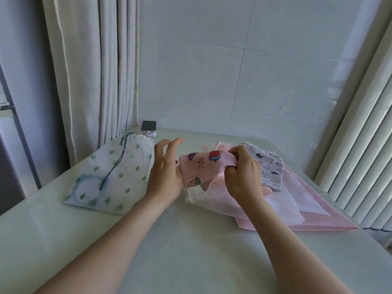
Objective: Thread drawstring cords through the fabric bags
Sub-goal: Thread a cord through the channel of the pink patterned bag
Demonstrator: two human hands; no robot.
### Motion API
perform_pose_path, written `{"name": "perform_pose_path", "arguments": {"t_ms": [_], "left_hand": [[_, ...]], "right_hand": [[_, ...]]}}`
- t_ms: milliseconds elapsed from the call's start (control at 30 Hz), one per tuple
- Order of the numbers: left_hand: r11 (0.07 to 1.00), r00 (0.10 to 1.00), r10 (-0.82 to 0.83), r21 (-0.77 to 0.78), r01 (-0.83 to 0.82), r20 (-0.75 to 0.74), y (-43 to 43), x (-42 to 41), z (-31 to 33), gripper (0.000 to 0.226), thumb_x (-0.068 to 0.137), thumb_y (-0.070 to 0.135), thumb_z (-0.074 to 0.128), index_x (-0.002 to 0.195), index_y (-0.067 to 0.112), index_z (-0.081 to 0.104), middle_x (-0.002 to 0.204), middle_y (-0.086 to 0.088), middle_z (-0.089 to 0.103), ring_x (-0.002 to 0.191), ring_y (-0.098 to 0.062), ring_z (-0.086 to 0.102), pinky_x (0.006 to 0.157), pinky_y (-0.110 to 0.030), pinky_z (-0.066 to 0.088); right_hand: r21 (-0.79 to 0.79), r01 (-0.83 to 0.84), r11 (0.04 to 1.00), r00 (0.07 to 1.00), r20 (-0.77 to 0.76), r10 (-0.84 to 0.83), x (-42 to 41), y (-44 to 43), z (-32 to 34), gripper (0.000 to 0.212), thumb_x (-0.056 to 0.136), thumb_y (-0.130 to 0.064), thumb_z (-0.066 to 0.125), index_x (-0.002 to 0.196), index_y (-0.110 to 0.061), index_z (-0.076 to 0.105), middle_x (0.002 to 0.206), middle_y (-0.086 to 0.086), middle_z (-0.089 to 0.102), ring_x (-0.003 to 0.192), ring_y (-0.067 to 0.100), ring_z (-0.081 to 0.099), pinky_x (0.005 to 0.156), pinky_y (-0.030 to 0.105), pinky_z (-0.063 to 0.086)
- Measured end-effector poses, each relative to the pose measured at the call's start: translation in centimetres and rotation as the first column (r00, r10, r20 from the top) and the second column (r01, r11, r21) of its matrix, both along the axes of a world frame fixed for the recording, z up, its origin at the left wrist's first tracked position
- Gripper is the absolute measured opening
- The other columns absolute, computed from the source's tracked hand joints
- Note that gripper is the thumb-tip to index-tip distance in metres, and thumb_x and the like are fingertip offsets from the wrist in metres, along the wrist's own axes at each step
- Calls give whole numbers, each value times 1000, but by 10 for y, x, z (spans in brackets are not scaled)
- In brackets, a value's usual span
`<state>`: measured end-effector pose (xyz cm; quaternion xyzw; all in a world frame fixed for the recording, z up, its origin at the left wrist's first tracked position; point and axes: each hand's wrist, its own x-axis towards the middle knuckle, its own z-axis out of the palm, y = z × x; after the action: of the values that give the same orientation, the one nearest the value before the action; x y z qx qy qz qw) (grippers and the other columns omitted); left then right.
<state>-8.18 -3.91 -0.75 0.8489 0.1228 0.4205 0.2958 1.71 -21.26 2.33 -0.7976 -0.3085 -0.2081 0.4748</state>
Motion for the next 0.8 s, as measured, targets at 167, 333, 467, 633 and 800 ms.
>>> {"name": "perform_pose_path", "arguments": {"t_ms": [167,333,467,633,800], "left_hand": [[992,965,55,96,-82,258,0,-4,15,33,95,-6,55,116,13,71,131,-5,55,108,-14,59,88,-33,53],[970,965,28,227,-89,259,3,-9,17,14,100,6,59,111,10,66,132,-7,54,111,-25,62,86,-38,50],[864,964,222,429,-265,148,4,-7,10,8,96,29,71,91,24,67,92,7,67,91,-28,58,79,-42,36],[832,964,257,491,-259,72,1,-8,7,17,97,41,69,84,31,67,77,14,64,91,-23,48,75,-38,21],[883,968,223,445,-151,-115,6,-7,3,38,90,7,68,120,30,65,112,3,57,104,-30,46,82,-38,32]], "right_hand": [[-76,-90,993,981,-176,75,1,-2,-2,62,81,-7,65,139,-27,58,117,-9,70,109,16,64,88,35,53],[-389,-172,905,974,-202,99,0,2,-15,90,94,-17,59,166,-24,5,148,11,49,130,35,50,101,40,41],[-426,-82,901,993,44,111,0,2,-18,87,82,-37,73,156,-31,30,130,6,43,119,34,46,103,48,43],[-382,-103,919,952,231,202,-6,5,-13,67,77,-45,84,135,-33,54,112,1,44,95,24,54,75,39,54],[-94,-37,995,955,290,63,1,7,-10,9,88,-27,82,92,-19,80,83,2,62,70,27,63,64,38,52]]}}
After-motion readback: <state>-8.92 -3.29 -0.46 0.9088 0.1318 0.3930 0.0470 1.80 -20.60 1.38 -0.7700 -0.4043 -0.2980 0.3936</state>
